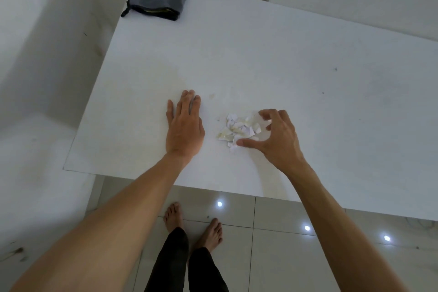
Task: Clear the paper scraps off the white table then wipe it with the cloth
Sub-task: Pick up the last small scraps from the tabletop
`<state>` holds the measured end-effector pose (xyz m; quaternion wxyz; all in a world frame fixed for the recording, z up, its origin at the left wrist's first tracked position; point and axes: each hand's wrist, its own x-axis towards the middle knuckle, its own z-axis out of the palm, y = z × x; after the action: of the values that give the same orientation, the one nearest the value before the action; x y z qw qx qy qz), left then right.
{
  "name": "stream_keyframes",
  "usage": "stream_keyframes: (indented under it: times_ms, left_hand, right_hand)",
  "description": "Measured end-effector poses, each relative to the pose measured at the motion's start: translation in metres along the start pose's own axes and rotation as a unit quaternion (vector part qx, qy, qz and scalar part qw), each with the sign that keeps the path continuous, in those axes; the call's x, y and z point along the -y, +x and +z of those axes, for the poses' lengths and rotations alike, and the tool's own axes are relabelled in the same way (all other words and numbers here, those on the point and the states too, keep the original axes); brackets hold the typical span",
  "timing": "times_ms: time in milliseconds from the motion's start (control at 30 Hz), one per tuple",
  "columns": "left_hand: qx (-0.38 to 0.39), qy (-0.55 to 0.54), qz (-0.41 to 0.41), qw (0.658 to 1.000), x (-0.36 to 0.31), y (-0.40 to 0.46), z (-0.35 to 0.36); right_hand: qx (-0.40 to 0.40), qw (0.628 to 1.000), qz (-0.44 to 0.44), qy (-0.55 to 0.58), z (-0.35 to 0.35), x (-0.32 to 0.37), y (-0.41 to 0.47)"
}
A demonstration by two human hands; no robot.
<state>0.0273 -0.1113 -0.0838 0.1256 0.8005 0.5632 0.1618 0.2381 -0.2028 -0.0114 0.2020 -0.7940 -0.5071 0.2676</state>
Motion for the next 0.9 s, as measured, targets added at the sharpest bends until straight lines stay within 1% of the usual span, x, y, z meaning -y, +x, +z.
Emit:
stream_keyframes:
  times_ms: [100, 167, 200, 233, 300, 367, 433, 467, 533, 600, 667, 700, 767, 833, 900]
  left_hand:
    - [0.0, 0.001, 0.0, 1.0, 0.0, 0.0, 0.0]
    - [-0.002, -0.002, 0.0, 1.0, 0.0, 0.0, 0.0]
    - [-0.004, -0.004, 0.0, 1.0, 0.001, 0.0, 0.0]
    - [-0.004, -0.005, -0.001, 1.0, 0.001, 0.0, 0.0]
    - [-0.004, -0.007, 0.0, 1.0, 0.0, 0.0, 0.001]
    - [-0.004, -0.006, 0.001, 1.0, 0.0, 0.0, 0.001]
    - [-0.002, -0.005, 0.0, 1.0, 0.0, 0.0, 0.001]
    - [-0.001, -0.003, -0.001, 1.0, -0.001, 0.0, 0.0]
    - [-0.005, -0.001, 0.0, 1.0, -0.002, 0.0, -0.001]
    - [-0.008, -0.002, 0.001, 1.0, -0.001, 0.0, -0.001]
    - [-0.008, -0.005, 0.001, 1.0, -0.002, -0.001, -0.001]
    - [-0.009, -0.007, 0.002, 1.0, -0.002, -0.001, -0.001]
    - [-0.01, -0.008, 0.002, 1.0, -0.002, 0.0, -0.001]
    - [-0.011, -0.009, 0.003, 1.0, -0.001, 0.0, 0.0]
    - [-0.012, -0.011, 0.004, 1.0, -0.002, -0.001, -0.001]
  right_hand:
    - [-0.064, 0.996, 0.051, -0.022, -0.002, -0.003, 0.007]
    - [-0.071, 0.994, 0.076, -0.019, 0.006, -0.005, 0.011]
    - [-0.067, 0.995, 0.074, -0.003, 0.011, -0.006, 0.013]
    - [-0.059, 0.997, 0.056, 0.01, 0.014, -0.006, 0.014]
    - [-0.031, 0.999, -0.009, 0.028, 0.017, -0.003, 0.011]
    - [-0.017, 0.998, -0.059, 0.019, 0.016, -0.002, 0.006]
    - [-0.034, 0.997, -0.07, -0.03, 0.016, -0.002, -0.003]
    - [-0.029, 0.996, -0.068, -0.055, 0.017, 0.0, -0.007]
    - [0.017, 0.992, -0.074, -0.101, 0.023, 0.007, -0.011]
    - [0.072, 0.98, -0.096, -0.16, 0.034, 0.01, -0.007]
    - [0.087, 0.964, -0.151, -0.199, 0.046, 0.009, 0.0]
    - [0.071, 0.954, -0.194, -0.218, 0.051, 0.006, 0.004]
    - [-0.001, 0.922, -0.273, -0.275, 0.061, 0.0, 0.01]
    - [-0.066, 0.887, -0.328, -0.318, 0.064, -0.007, 0.015]
    - [-0.097, 0.869, -0.364, -0.32, 0.062, -0.009, 0.022]
